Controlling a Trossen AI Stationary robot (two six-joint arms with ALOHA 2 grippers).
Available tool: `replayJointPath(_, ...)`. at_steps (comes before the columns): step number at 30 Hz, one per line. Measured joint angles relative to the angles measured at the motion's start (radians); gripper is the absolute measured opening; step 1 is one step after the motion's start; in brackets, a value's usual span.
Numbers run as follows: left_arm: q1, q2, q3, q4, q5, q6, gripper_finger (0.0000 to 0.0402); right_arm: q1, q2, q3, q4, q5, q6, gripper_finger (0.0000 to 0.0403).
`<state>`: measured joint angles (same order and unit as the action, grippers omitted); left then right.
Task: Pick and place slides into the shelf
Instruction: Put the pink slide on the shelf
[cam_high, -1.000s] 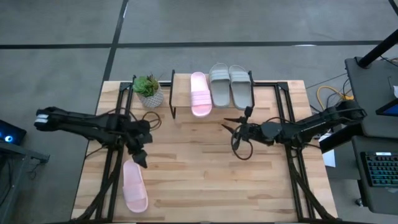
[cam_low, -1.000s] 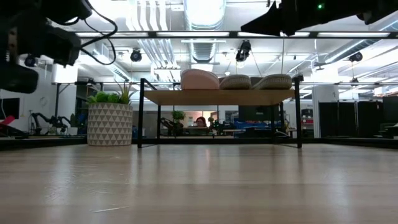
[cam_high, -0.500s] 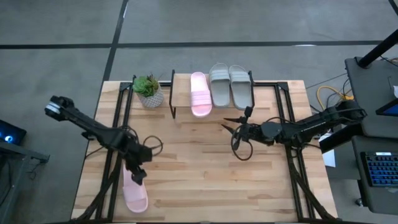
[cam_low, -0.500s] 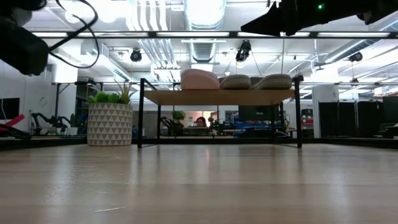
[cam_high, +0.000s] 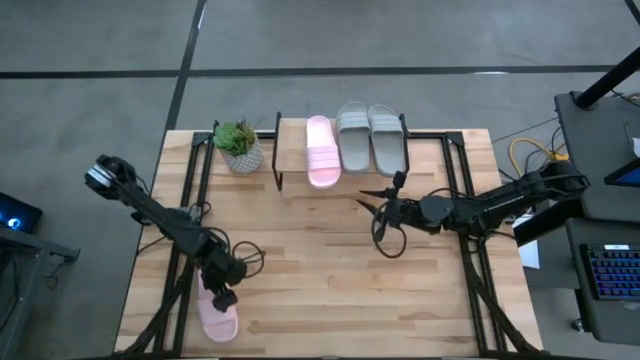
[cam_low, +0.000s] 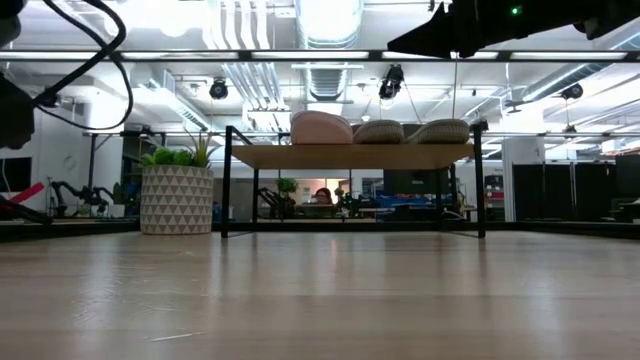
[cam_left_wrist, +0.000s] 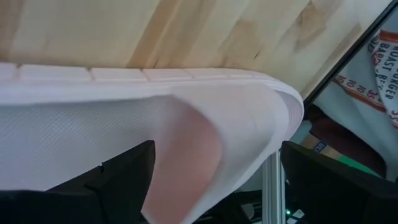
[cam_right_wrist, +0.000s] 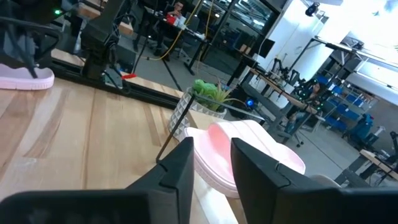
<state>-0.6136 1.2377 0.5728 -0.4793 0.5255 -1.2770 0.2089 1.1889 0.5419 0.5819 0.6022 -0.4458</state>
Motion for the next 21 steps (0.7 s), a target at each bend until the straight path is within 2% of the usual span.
replayJointPath(5, -0.004, 0.025, -0.006, 0.049, 0.004, 0.003, 0.0327, 0.000, 0.000, 0.000, 0.000, 0.000, 0.000, 0.0091)
replayJointPath(9, -0.004, 0.034, -0.006, 0.083, 0.008, 0.025, 0.0302, 0.000, 0.000, 0.000, 0.000, 0.000, 0.000, 0.0087)
replayJointPath(14, -0.004, 0.038, -0.007, 0.087, 0.009, 0.046, 0.0239, 0.000, 0.000, 0.000, 0.000, 0.000, 0.000, 0.0087)
replayJointPath(21, -0.004, 0.038, -0.007, 0.091, 0.013, 0.096, 0.0120, 0.000, 0.000, 0.000, 0.000, 0.000, 0.000, 0.0084)
